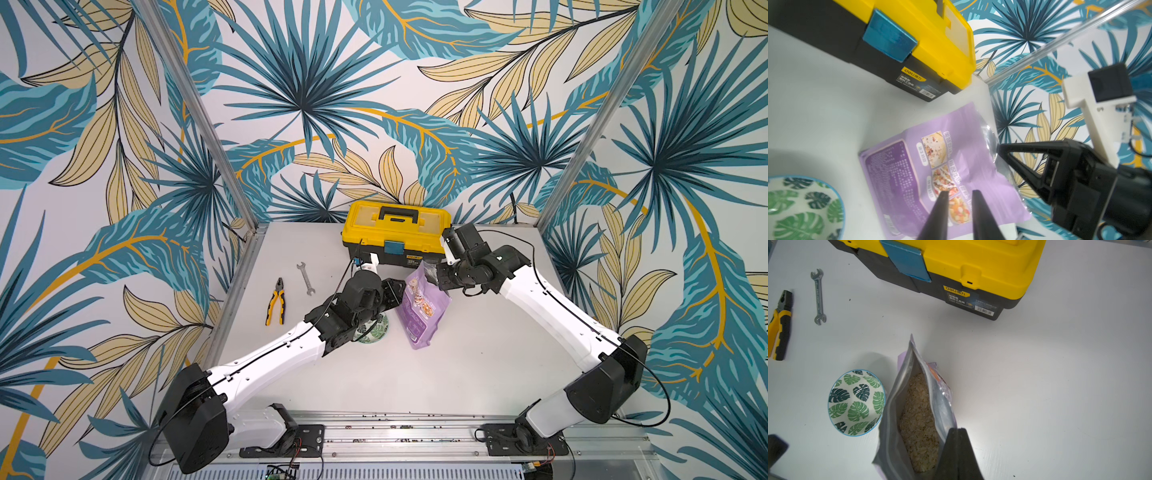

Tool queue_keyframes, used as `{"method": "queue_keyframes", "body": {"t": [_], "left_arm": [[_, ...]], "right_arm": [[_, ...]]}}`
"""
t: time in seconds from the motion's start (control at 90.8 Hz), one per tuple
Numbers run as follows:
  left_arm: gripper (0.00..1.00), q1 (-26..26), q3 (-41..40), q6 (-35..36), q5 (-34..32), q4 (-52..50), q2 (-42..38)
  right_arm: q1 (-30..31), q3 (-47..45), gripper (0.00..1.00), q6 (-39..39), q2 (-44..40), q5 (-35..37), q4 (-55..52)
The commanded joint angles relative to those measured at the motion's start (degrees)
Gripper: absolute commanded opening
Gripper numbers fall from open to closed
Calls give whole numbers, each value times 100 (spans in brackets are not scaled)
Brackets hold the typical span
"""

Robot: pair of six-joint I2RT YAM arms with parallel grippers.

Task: Pour the oats into the breakfast bowl
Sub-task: Open the oats bag at the center of the board.

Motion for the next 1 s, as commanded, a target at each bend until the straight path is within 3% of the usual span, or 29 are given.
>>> {"method": "queue_keyframes", "body": {"t": [0.0, 0.077, 0.176, 0.518, 0.738, 0.914, 0.991], "left_arm": [[37, 5, 315, 109, 166, 107, 109], [49, 7, 456, 118, 287, 177, 230], [55, 6, 765, 185, 552, 148, 538], [57, 9, 1539, 676, 660, -592, 1415], [41, 4, 1900, 1199, 580, -1420, 1745], [19, -92, 1900, 1322, 510, -1620, 1721], [11, -133, 1900, 1350, 454, -1635, 1674]], "right_arm": [[13, 61, 0, 60, -166, -431, 78], [13, 66, 0, 72, -159, -413, 55], [13, 57, 0, 86, -133, -400, 35], [13, 36, 0, 139, -145, -444, 61], [16, 41, 0, 106, -149, -312, 12], [13, 127, 0, 37, -71, -283, -203], [13, 155, 5, 5, -28, -198, -323]]}}
